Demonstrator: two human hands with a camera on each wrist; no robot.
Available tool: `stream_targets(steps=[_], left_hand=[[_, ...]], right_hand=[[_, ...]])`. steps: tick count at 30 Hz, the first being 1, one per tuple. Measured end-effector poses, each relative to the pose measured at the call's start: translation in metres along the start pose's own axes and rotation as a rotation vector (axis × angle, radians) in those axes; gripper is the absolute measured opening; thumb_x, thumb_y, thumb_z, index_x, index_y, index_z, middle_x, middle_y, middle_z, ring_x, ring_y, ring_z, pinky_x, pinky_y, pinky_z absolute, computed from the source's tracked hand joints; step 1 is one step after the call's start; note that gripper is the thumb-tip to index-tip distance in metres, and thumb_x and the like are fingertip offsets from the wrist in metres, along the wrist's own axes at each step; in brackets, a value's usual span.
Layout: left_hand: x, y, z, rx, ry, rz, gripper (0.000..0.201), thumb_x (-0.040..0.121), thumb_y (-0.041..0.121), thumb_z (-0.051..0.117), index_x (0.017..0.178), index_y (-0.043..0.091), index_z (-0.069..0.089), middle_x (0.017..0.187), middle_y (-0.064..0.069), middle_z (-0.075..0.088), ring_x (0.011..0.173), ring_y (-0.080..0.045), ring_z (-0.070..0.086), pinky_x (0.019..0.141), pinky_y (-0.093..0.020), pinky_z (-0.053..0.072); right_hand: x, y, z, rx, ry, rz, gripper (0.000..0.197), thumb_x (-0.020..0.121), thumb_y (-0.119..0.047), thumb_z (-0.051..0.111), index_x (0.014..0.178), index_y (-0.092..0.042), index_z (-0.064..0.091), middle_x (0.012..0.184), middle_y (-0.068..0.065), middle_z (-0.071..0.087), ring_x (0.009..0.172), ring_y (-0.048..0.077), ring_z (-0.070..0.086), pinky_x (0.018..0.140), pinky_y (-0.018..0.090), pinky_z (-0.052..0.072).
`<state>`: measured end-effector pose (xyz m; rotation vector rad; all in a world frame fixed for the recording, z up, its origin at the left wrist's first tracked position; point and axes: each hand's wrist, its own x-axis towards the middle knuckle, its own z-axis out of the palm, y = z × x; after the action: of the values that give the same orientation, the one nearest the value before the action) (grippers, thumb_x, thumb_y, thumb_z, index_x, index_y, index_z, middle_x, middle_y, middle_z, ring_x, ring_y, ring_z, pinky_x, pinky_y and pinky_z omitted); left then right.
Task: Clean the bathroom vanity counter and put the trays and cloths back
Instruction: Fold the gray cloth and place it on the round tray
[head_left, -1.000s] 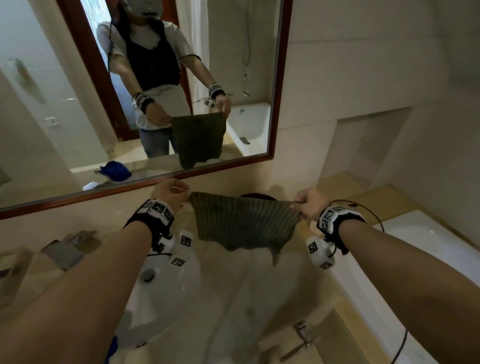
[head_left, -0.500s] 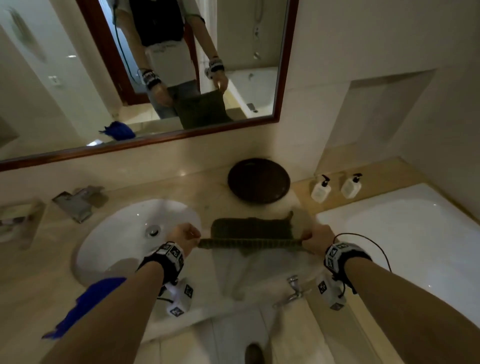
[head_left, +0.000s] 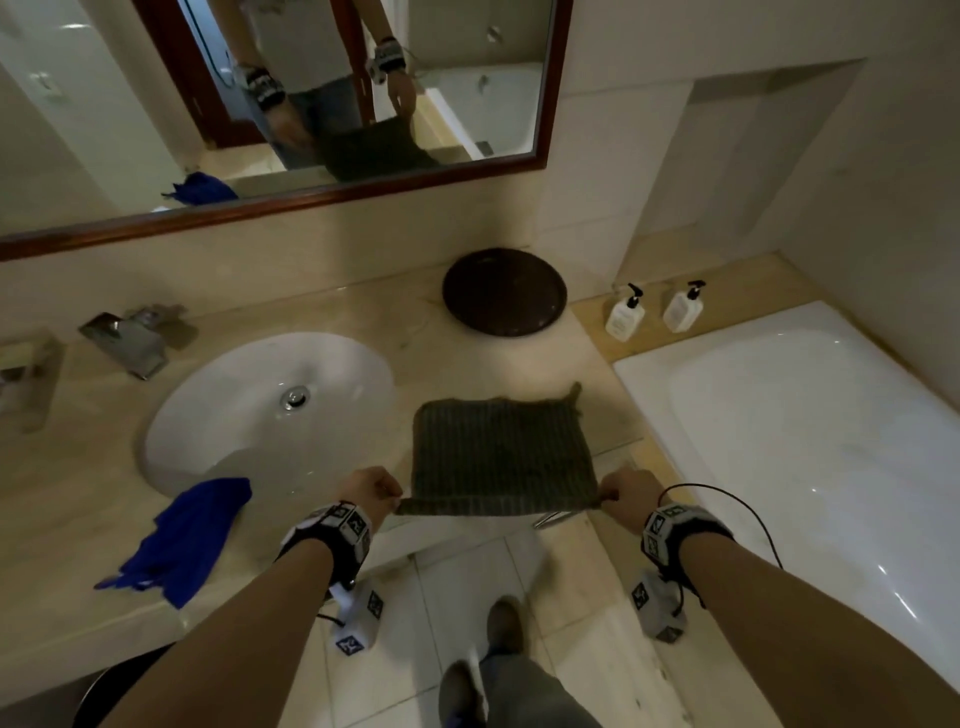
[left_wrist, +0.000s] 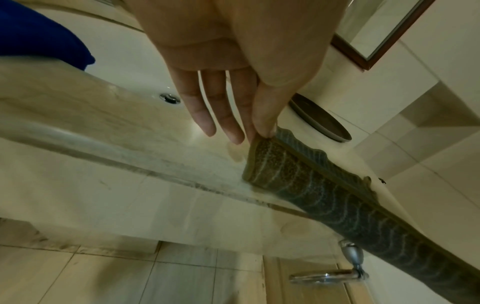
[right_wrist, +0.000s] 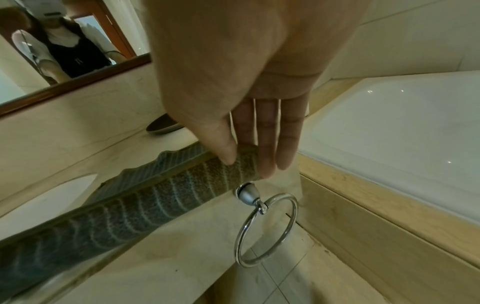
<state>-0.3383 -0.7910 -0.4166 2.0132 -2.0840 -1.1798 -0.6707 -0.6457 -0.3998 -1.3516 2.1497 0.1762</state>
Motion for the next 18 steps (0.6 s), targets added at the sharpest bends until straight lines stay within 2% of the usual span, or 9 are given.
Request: stream_targets(steps=[3, 9, 14, 18], left_hand=[[0.007, 0.009, -0.008, -0.02, 0.039, -0.005, 0.011, 0.08, 0.01, 0.072, 0.077, 0.021, 0.068, 0.082, 0.002, 0.067, 0.082, -0.016, 0.061, 0.076, -0.024, 0.049], [0.038, 0.029, -0.012, -0.079, 0.082, -0.011, 0.016, 0.081, 0.009, 0.071, 0.072, 0.021, 0.065, 0.079, 0.001, 0.067, 0.081, -0.018, 0.062, 0.079, -0.025, 0.05], [0.068, 0.042, -0.014, -0.077, 0.142, -0.089, 0.008, 0.082, 0.013, 0.071, 0.078, 0.019, 0.067, 0.081, 0.001, 0.067, 0.08, -0.016, 0.059, 0.077, -0.021, 0.043], [0.09, 0.055, -0.021, -0.022, 0.166, -0.136, 0.007, 0.083, 0.017, 0.071, 0.08, 0.021, 0.067, 0.083, 0.002, 0.066, 0.089, -0.021, 0.063, 0.08, -0.024, 0.045]], right_hand=[[0.008, 0.003, -0.007, 0.018, 0.028, 0.007, 0.021, 0.088, -0.014, 0.055, 0.101, -0.017, 0.071, 0.101, 0.004, 0.069, 0.095, 0.019, 0.061, 0.071, 0.023, 0.038], [0.054, 0.005, -0.036, 0.055, 0.02, -0.047, 0.021, 0.085, -0.012, 0.058, 0.098, -0.02, 0.073, 0.091, -0.001, 0.064, 0.09, 0.015, 0.059, 0.075, 0.025, 0.043], [0.112, 0.005, -0.066, 0.009, -0.03, -0.124, 0.012, 0.081, -0.02, 0.066, 0.08, -0.031, 0.07, 0.088, -0.006, 0.067, 0.087, 0.014, 0.06, 0.081, 0.032, 0.051], [0.15, 0.003, -0.087, 0.017, -0.098, -0.162, 0.011, 0.082, -0.024, 0.066, 0.089, -0.028, 0.073, 0.095, -0.006, 0.067, 0.091, 0.013, 0.062, 0.084, 0.031, 0.053]])
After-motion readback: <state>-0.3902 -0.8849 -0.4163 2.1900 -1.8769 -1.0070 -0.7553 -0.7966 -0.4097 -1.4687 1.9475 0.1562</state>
